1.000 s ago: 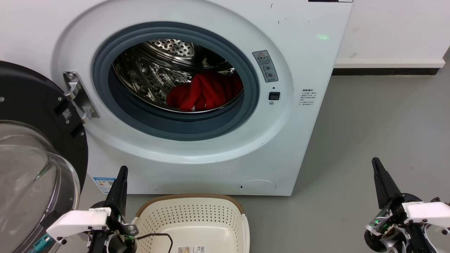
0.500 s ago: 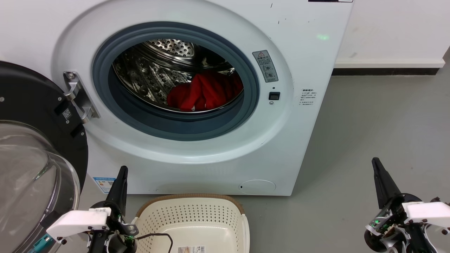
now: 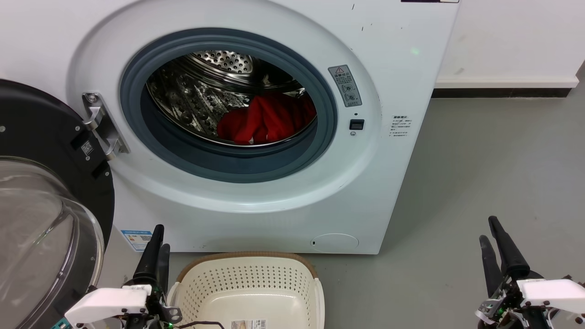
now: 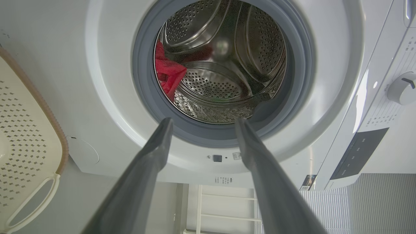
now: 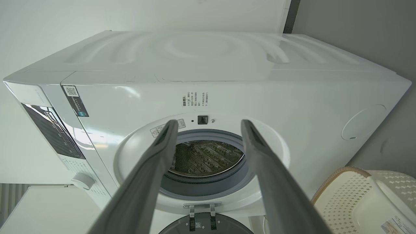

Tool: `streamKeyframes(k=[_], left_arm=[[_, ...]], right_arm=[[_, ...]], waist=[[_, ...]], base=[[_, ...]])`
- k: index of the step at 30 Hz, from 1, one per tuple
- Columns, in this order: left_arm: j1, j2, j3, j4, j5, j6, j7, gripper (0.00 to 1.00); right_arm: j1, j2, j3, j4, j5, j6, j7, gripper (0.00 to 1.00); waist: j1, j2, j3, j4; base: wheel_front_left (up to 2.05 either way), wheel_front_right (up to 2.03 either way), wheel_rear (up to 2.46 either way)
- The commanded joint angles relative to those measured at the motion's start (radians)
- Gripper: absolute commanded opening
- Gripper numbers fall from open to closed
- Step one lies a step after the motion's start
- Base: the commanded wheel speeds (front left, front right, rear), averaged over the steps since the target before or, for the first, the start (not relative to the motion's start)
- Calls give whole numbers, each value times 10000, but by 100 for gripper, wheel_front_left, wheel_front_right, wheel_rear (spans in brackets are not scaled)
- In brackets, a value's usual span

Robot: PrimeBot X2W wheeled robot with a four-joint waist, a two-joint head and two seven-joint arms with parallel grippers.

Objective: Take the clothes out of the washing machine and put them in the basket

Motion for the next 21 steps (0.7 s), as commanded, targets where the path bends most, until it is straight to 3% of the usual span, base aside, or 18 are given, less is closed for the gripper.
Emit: streamKeyframes(k=[1, 21], left_arm=[[-98, 25, -7, -393, 825, 68, -225, 100], [196, 35, -733, -1396, 5029, 993, -1079, 100]], right_arm=[[-82, -8, -32, -425, -798, 0, -245, 100], [351, -9, 476, -1805, -5639, 1, -1105, 100]], waist=[[0, 0, 14, -1], [0, 0, 54, 13]], base=[[0, 0, 0], [0, 0, 0]])
